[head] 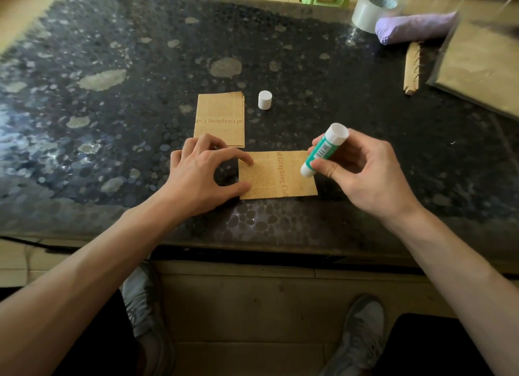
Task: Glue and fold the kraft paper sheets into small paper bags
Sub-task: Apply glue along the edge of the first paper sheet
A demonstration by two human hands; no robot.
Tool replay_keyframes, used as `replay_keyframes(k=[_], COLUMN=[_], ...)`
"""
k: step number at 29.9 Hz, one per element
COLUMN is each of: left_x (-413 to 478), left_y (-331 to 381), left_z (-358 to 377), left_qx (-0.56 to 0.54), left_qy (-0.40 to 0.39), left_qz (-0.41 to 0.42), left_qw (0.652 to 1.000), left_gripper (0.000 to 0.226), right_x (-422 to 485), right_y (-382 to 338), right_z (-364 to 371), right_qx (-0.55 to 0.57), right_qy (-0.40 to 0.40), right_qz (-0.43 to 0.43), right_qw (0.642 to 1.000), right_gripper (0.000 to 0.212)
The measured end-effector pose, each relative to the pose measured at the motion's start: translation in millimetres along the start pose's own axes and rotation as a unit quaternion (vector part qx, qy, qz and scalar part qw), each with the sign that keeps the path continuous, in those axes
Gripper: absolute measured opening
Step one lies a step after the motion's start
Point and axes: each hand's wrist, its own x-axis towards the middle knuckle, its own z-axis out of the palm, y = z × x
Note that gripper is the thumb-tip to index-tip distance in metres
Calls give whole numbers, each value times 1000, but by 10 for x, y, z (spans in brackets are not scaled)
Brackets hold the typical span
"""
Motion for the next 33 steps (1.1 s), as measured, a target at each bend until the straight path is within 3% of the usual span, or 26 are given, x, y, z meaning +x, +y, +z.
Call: replay_keyframes(k=[8,15,33], left_x=[8,6,8], left_y=[-17,-18,-16], left_z=[7,19,6], left_qx=[3,6,2], left_qy=[-1,-1,3], left_qz=[2,1,1], left_qw=[1000,1000,1000], left_gripper=[49,49,49], right_x=[108,144,57], right_y=[102,78,102], right_z=[224,205,89], right_qx=[-105,-162,-138], right_qy=[42,17,-39], right_qz=[-11,-16,-21], right_qw=[993,987,989], right_gripper=[38,36,37])
